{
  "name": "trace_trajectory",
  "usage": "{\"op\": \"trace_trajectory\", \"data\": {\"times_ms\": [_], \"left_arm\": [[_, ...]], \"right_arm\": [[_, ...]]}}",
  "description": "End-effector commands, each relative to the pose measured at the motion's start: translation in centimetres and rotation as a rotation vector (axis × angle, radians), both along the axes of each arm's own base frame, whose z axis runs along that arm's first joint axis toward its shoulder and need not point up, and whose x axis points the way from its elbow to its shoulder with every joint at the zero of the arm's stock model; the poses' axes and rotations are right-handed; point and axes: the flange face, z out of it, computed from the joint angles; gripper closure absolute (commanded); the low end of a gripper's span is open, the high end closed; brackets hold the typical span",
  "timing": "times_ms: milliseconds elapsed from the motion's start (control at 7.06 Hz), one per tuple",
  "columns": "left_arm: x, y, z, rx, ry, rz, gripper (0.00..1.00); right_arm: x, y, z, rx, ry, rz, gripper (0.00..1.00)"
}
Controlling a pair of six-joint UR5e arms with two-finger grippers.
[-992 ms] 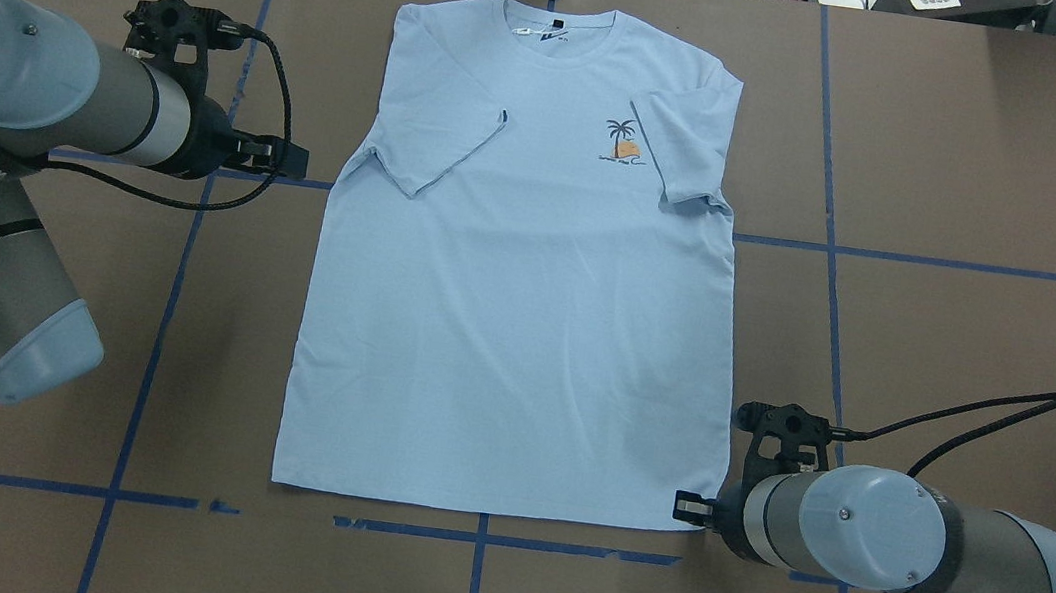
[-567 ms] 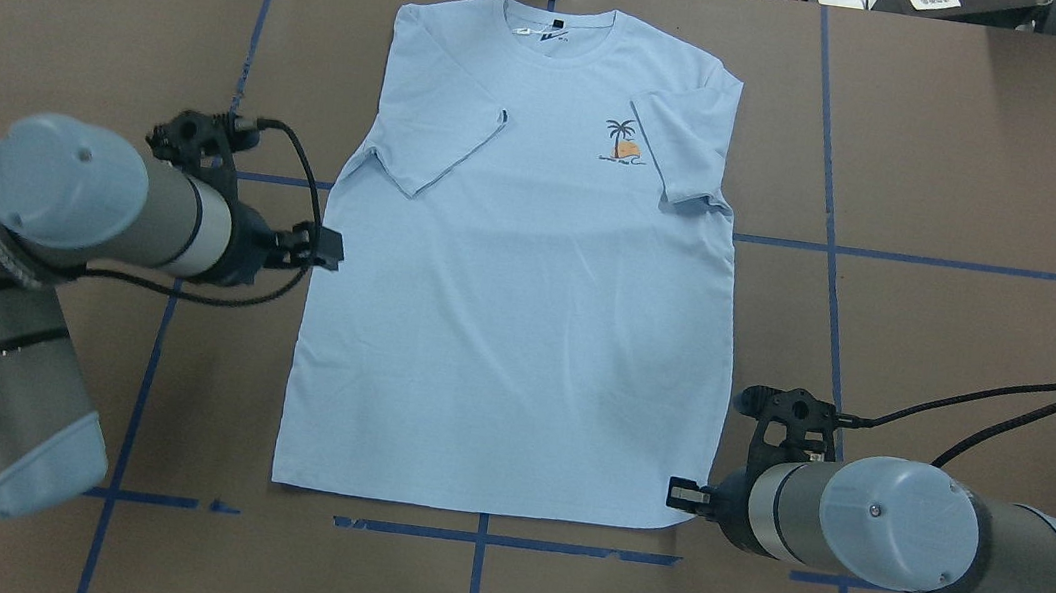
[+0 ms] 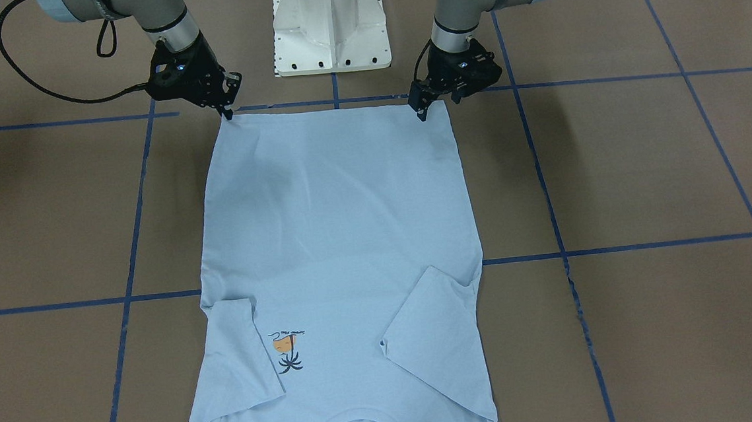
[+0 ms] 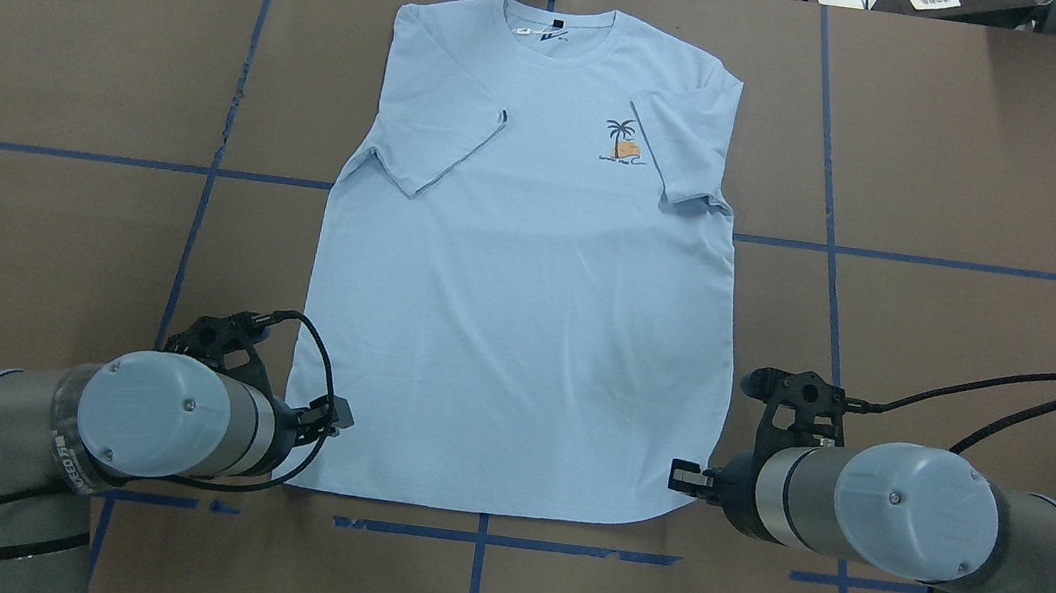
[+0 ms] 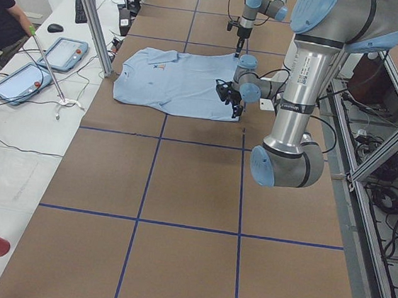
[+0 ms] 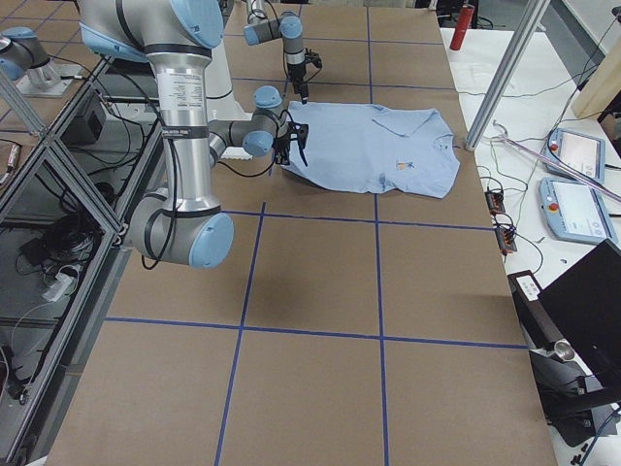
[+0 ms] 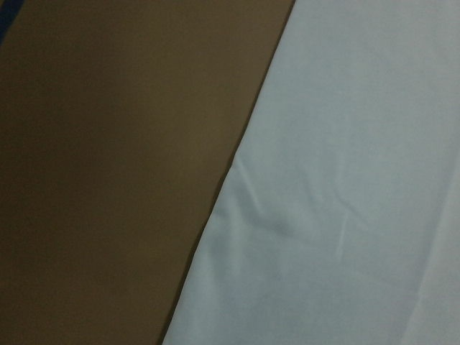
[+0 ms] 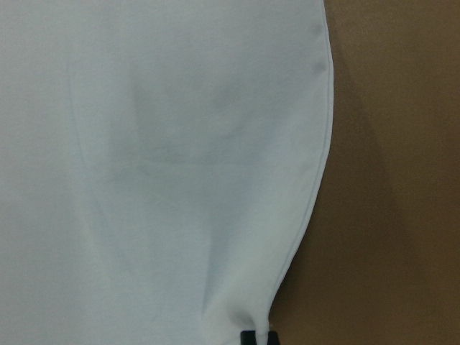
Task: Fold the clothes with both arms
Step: 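Grasp both hem corners with the left and right grippers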
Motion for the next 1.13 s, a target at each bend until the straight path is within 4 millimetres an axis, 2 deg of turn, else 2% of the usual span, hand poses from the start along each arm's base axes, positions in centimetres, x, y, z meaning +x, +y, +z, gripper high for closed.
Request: {"op": "trace_trajectory", "data": {"times_ms": [0,283,567,709,850,992], "left_arm": [[0.63,1.07,0.65,-0.021,-0.038,-0.003,0.16],[0.84,1.09,1.23,-0.022,-0.050,-0.002,0.28],[1.24,1.79,1.09,-0.022,-0.048,0.011,0.56],[1.17,1.74,1.02,-0.023,-0.047,0.010,0.78],[1.23,1.81,0.93,-0.023,-0.045,0.012,0.95],[1.05,1.78,0.66,-0.021,-0.039,0.013,1.00]], "right_arm": [[-0.01,-0.38,-0.47,0.003,-0.010,0.007,1.00],[0.19,-0.61,-0.54,0.002,-0.012,0.011,1.00],[0.23,-0.66,-0.55,0.001,-0.012,0.011,1.00],[0.27,-0.73,-0.55,0.001,-0.012,0.013,1.00],[0.30,-0.70,-0.61,0.001,-0.014,0.012,1.00],[0.46,-0.95,-0.62,0.000,-0.014,0.016,1.00]]}}
